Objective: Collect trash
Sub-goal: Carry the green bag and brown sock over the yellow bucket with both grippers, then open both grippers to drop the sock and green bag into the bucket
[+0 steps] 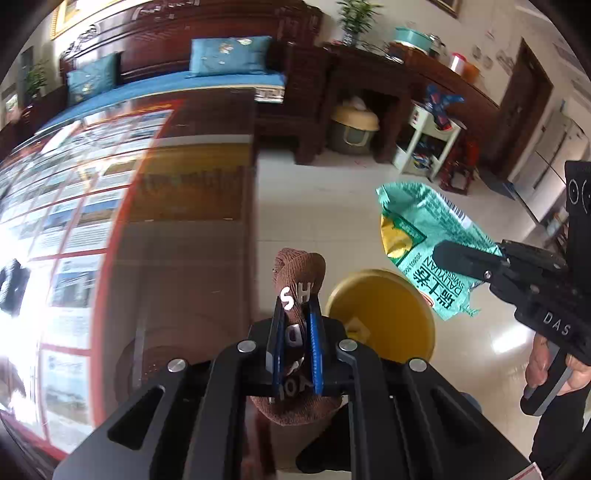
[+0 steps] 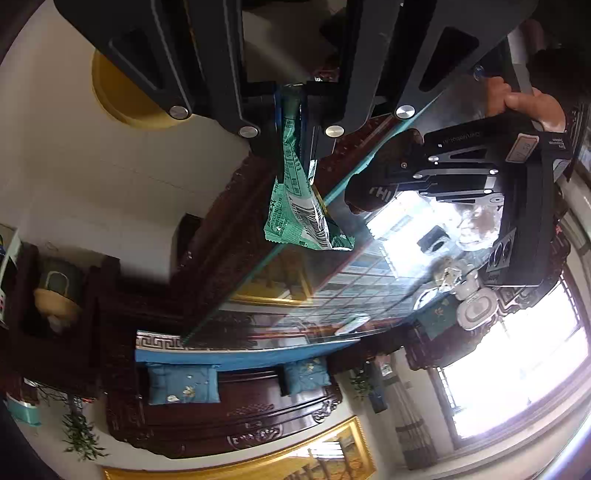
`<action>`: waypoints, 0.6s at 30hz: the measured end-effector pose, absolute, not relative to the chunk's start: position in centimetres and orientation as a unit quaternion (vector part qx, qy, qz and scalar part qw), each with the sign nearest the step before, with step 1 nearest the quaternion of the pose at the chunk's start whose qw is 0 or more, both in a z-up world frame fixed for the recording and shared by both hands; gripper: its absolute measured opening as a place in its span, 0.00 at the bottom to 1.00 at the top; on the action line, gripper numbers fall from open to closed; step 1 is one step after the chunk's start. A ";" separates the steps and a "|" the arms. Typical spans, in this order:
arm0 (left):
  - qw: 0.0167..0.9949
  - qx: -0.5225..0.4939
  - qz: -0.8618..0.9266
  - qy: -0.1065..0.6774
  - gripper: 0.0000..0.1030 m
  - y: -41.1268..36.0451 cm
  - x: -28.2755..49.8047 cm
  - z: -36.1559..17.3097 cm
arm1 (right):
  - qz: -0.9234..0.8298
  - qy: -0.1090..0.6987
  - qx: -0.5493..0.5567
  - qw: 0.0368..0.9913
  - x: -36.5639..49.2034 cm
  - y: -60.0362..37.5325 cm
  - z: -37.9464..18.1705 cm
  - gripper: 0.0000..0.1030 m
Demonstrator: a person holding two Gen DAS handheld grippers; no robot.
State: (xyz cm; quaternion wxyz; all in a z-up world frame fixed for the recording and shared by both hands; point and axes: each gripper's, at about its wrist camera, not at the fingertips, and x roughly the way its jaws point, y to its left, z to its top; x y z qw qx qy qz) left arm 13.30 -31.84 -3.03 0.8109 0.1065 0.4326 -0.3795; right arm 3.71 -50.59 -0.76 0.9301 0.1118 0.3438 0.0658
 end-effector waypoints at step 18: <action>0.716 0.213 -0.459 0.480 0.12 -49.5 9.1 -10.9 | -0.049 0.398 0.185 0.897 -3.4 -62.6 -9.5 0.07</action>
